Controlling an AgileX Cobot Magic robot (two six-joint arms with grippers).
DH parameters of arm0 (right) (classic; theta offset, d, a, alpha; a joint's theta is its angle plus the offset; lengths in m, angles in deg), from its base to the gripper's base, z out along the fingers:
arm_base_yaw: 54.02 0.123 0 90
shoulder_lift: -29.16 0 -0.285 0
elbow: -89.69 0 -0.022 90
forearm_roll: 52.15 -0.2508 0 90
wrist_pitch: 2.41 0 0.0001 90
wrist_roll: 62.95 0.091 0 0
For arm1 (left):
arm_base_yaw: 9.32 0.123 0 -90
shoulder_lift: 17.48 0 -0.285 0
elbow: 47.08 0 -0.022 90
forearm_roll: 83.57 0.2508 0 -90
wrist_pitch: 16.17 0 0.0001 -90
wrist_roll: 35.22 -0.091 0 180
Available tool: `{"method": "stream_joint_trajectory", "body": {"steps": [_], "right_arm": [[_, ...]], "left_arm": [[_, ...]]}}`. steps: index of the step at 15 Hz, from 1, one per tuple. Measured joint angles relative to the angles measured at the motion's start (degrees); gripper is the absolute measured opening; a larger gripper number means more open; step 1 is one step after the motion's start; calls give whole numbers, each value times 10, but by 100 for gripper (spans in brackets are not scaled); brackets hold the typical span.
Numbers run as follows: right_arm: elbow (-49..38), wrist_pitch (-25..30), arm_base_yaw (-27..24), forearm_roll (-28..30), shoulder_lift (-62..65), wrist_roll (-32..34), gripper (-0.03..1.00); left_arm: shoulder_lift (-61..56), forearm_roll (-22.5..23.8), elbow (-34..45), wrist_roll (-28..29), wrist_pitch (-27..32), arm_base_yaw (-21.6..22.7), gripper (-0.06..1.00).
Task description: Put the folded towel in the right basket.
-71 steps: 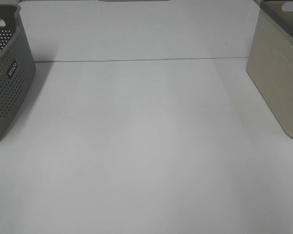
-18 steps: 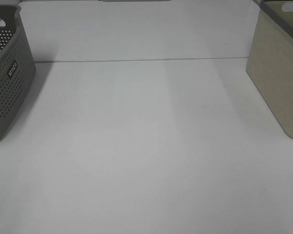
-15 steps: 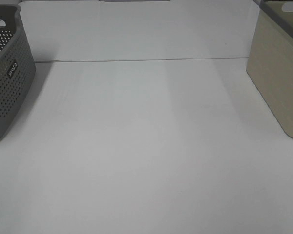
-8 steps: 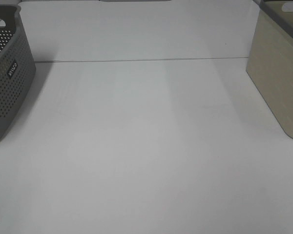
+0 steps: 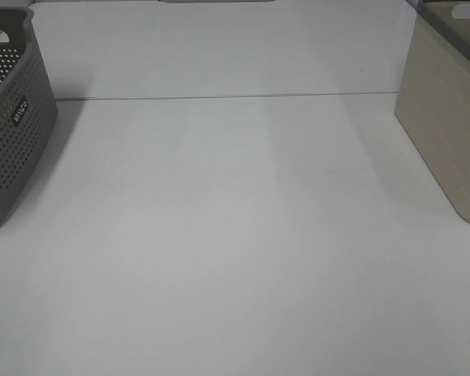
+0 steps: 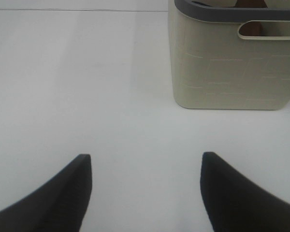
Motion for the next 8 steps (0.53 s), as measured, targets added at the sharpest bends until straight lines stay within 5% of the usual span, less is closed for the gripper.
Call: {"method": "stream_joint_trajectory", "body": {"steps": [8], "right_arm": [[0,0,0,0,0,0,62]], "left_arm": [[0,0,0,0,0,0,97]]}}
